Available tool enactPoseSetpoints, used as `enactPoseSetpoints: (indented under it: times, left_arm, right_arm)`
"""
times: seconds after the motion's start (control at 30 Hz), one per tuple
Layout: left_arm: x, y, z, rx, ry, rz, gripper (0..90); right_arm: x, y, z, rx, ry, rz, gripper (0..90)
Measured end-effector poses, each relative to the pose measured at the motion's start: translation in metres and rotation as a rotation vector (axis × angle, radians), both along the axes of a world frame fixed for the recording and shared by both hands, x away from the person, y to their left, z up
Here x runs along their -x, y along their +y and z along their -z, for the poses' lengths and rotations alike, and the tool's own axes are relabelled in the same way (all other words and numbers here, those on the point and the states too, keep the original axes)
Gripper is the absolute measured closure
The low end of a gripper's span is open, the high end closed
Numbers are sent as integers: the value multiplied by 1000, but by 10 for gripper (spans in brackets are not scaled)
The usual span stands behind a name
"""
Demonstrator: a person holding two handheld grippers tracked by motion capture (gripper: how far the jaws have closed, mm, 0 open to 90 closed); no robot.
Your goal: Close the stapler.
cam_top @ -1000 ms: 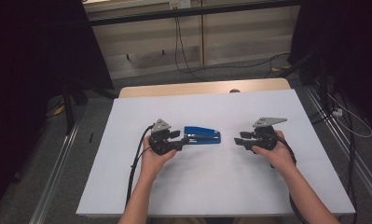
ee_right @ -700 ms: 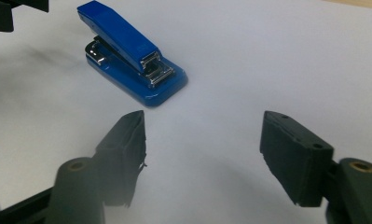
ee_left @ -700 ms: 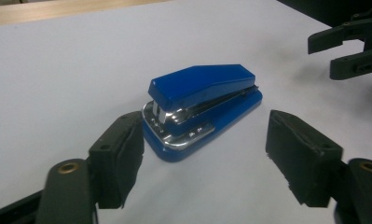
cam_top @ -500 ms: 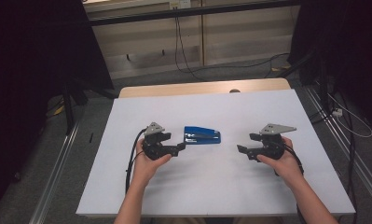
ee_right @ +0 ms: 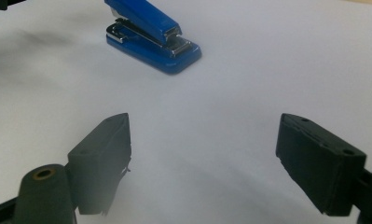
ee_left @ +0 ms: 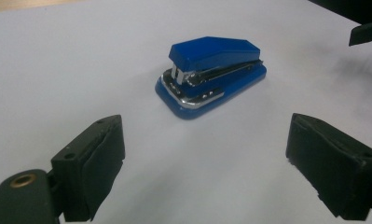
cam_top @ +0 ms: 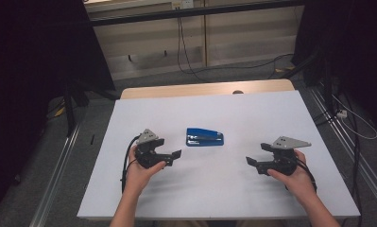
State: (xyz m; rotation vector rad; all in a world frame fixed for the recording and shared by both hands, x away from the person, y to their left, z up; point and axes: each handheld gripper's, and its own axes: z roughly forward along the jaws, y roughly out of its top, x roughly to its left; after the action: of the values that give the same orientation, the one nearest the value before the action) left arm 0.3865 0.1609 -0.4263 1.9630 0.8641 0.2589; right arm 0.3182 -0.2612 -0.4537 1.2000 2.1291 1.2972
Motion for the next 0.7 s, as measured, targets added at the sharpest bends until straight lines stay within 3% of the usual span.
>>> enactPoseSetpoints:
  times: [0.7]
  left_arm:
    - [27, 44, -6, 5, -48, -18, 95]
  right_arm:
    - [28, -11, -1, -1, -11, 7, 158]
